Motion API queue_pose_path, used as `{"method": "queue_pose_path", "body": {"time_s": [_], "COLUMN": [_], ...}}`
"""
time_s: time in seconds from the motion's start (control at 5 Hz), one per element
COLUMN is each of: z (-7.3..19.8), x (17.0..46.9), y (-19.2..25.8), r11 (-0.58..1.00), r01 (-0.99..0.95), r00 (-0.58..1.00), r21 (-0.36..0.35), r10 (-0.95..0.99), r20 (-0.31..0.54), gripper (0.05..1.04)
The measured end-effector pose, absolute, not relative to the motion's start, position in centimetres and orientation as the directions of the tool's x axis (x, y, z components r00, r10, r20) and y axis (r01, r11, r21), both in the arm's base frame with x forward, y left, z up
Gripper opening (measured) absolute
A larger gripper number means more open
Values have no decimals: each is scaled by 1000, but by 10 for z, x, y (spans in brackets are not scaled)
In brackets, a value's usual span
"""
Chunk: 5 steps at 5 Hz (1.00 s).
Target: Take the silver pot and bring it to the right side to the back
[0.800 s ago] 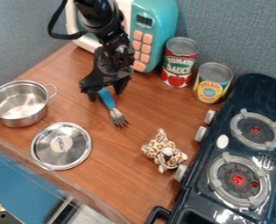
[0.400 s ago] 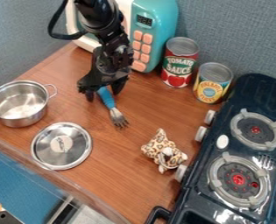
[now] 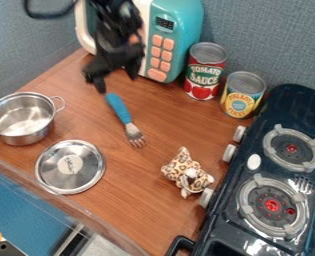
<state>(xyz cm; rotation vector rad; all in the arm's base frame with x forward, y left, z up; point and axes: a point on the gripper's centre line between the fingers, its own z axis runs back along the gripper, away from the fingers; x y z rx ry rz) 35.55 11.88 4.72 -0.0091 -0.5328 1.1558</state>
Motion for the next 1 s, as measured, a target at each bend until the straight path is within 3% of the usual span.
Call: {"method": "queue_pose_path", "body": {"time_s": [0.2, 0.6, 0.8, 1.0], "z": [68, 58, 40, 28], "x": [323, 242, 202, 185], "y": [149, 173, 179, 177], "r11": [251, -182, -334, -365], "r01": [-909, -960, -932, -924], "r00": [138, -214, -347, -376], "r21": [-333, -211, -139, -114], "r10": [934, 967, 934, 921], "r20": [328, 139, 84, 100], "gripper": [1000, 1000, 1000, 1000]}}
